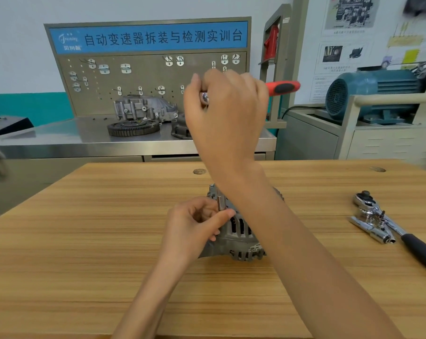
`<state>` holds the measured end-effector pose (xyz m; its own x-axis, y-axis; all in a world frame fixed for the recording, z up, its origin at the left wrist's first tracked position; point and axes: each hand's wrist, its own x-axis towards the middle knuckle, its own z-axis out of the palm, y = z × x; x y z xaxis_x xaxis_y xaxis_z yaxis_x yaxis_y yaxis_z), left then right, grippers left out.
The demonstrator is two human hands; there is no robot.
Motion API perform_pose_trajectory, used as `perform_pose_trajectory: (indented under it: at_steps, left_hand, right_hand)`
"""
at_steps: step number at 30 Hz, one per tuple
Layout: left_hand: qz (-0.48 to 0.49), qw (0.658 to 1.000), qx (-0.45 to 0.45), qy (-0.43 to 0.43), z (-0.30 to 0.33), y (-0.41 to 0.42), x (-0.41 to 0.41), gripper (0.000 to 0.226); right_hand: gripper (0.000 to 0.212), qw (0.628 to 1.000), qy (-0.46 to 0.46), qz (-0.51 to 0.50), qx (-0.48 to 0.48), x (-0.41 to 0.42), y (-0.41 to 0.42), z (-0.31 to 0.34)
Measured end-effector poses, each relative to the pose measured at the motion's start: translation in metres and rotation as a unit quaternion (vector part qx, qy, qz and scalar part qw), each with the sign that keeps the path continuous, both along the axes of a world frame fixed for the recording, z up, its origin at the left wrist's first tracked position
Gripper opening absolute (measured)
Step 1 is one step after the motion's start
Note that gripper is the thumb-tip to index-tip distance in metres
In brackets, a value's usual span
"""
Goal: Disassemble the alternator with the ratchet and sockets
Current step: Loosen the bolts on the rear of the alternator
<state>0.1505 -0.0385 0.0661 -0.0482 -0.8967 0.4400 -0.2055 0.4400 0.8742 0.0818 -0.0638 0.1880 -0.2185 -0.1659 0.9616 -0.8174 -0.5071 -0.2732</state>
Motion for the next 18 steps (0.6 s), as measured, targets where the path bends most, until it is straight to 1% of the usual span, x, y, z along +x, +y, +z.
perform_pose_trajectory:
  at_steps: [2, 4, 6, 8, 10, 12, 15, 16, 17, 18]
  left_hand:
    - [-0.001, 1.000, 0.005, 0.000, 0.000, 0.000, 0.000, 0.012]
    - [-0.009, 1.000, 0.006, 0.001, 0.000, 0.000, 0.000, 0.019]
    - [-0.018, 1.000, 0.007, 0.005, -0.001, 0.000, 0.001, 0.027]
    - [-0.030, 0.999, 0.012, 0.014, -0.001, 0.000, 0.001, 0.016]
    - [-0.042, 0.999, 0.018, 0.018, 0.000, 0.001, 0.001, 0.005]
    - [-0.050, 0.999, 0.016, 0.012, -0.001, 0.000, 0.002, 0.007]
    - [-0.059, 0.998, 0.016, 0.021, 0.000, 0.001, 0.004, 0.010]
    - [-0.061, 0.998, 0.019, 0.025, 0.000, 0.002, 0.004, 0.009]
    - [-0.059, 0.998, 0.023, 0.027, 0.000, 0.002, 0.004, 0.007]
    - [-0.055, 0.998, 0.027, 0.030, 0.001, 0.002, 0.003, 0.006]
  right_hand:
    - [0.031, 0.999, 0.005, 0.039, 0.019, 0.001, -0.001, 0.003]
    - [0.039, 0.995, -0.004, 0.085, 0.056, 0.001, -0.005, 0.007]
    - [0.048, 0.976, -0.054, 0.196, 0.077, -0.004, -0.008, 0.009]
    - [0.051, 0.941, -0.109, 0.310, 0.083, -0.012, -0.010, 0.011]
    - [0.047, 0.902, -0.126, 0.398, 0.113, -0.019, -0.011, 0.013]
    - [0.045, 0.857, -0.124, 0.474, 0.156, -0.022, -0.012, 0.015]
    - [0.050, 0.776, -0.165, 0.577, 0.193, -0.023, -0.014, 0.016]
    - [0.050, 0.760, -0.175, 0.595, 0.194, -0.023, -0.014, 0.016]
    - [0.050, 0.755, -0.178, 0.601, 0.191, -0.022, -0.013, 0.016]
    - [0.049, 0.762, -0.175, 0.595, 0.184, -0.022, -0.013, 0.015]
